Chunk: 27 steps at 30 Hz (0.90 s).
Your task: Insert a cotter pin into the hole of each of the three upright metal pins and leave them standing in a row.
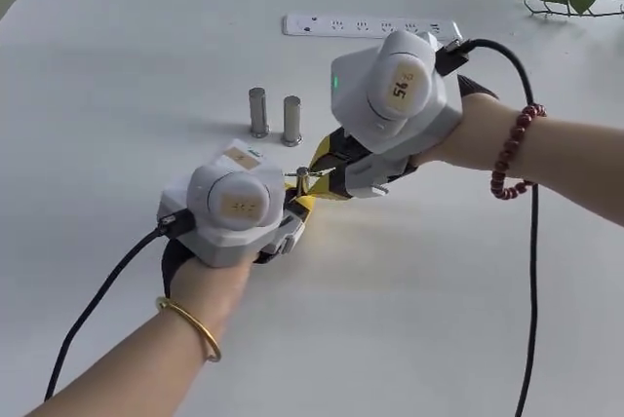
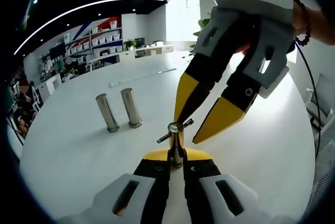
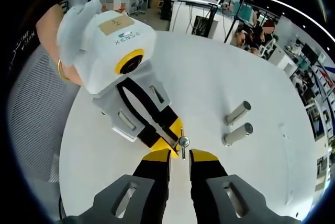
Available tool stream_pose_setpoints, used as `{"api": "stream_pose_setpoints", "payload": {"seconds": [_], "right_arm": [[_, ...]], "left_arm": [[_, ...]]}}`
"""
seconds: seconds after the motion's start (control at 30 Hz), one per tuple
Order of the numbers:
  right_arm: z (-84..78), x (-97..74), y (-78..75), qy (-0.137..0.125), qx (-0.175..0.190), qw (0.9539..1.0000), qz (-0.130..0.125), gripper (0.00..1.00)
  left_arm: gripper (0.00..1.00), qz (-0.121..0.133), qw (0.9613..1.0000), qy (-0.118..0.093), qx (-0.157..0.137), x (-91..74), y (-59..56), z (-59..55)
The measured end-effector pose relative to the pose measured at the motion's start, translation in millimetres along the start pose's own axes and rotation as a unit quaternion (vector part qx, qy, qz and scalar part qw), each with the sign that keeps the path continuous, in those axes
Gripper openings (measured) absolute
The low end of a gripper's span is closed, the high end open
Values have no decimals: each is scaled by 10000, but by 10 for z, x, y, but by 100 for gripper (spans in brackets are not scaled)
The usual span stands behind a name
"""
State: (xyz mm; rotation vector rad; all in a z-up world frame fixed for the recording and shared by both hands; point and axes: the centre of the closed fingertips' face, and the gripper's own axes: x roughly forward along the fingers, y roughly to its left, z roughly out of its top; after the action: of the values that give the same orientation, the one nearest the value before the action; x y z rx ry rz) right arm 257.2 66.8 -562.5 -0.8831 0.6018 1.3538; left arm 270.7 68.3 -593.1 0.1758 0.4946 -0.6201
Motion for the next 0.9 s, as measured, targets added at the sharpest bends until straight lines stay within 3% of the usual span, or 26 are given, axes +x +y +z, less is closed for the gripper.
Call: {"api": "stream_pose_setpoints", "payload": {"seconds": [0.27, 0.9], "right_arm": [[-23, -99, -8, 18, 53, 9999, -125, 0], [60, -22, -74, -103, 112, 9997, -178, 0]], "left_arm": [[7, 19, 10000, -8, 5, -3, -1, 1], [6, 1, 10000, -19, 5, 4, 36, 6]]}}
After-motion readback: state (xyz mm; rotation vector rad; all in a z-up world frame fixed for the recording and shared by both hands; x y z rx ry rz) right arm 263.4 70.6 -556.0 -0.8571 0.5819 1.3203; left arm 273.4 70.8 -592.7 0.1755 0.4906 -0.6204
